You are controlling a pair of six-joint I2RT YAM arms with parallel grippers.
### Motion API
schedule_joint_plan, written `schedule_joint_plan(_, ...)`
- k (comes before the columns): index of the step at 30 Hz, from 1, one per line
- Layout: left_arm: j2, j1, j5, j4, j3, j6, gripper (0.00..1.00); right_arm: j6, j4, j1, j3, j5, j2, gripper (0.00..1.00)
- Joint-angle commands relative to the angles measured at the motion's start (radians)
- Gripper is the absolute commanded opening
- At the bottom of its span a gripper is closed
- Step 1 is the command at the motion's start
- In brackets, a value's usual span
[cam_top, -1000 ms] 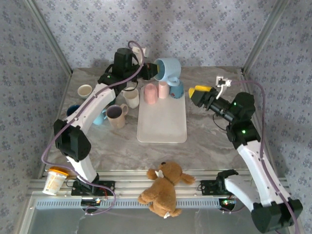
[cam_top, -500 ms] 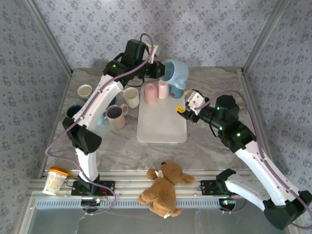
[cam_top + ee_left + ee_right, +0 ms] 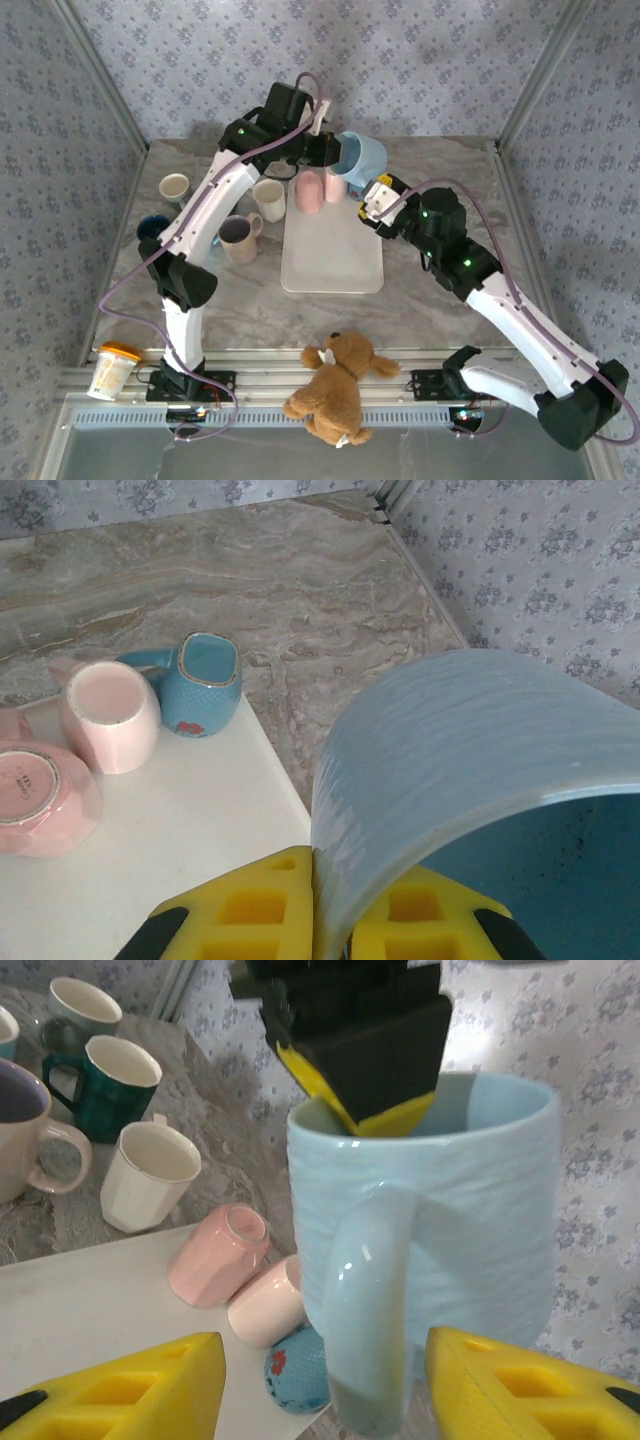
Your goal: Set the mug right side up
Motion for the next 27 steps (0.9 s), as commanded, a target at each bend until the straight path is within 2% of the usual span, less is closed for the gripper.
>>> schedule_joint_plan(1,-0.013,-0.01,0.045,0.054,0.068,-0.002,0.0,0.01,0.044,0.006,0.043,0.03,0.021,0.55)
schedule_joint_plan(8,0.01,-0.016,0.069,0.038,0.086,-0.01,0.0,0.064,0.093,0.007,0.046,0.045,0.058,0.43)
schedule_joint_plan(11,0.025,-0.022,0.068,0.018,0.109,-0.007,0.0,0.081,0.099,0.008,0.051,0.053,0.068,0.34)
schedule_joint_plan(18,0.041,-0.025,0.066,0.0,0.131,0.002,0.0,0.099,0.078,0.007,0.057,0.061,0.078,0.02)
schedule_joint_plan(21,0.044,-0.024,0.073,0.001,0.134,0.009,0.01,0.106,0.069,0.001,0.056,0.048,0.08,0.0)
schedule_joint_plan(25,0.048,-0.023,0.101,0.003,0.136,0.021,0.25,0.143,0.081,-0.015,0.045,0.031,0.078,0.0)
schedule_joint_plan(27,0.048,-0.024,0.125,0.0,0.134,0.042,0.46,0.169,0.101,-0.026,0.036,0.022,0.077,0.0)
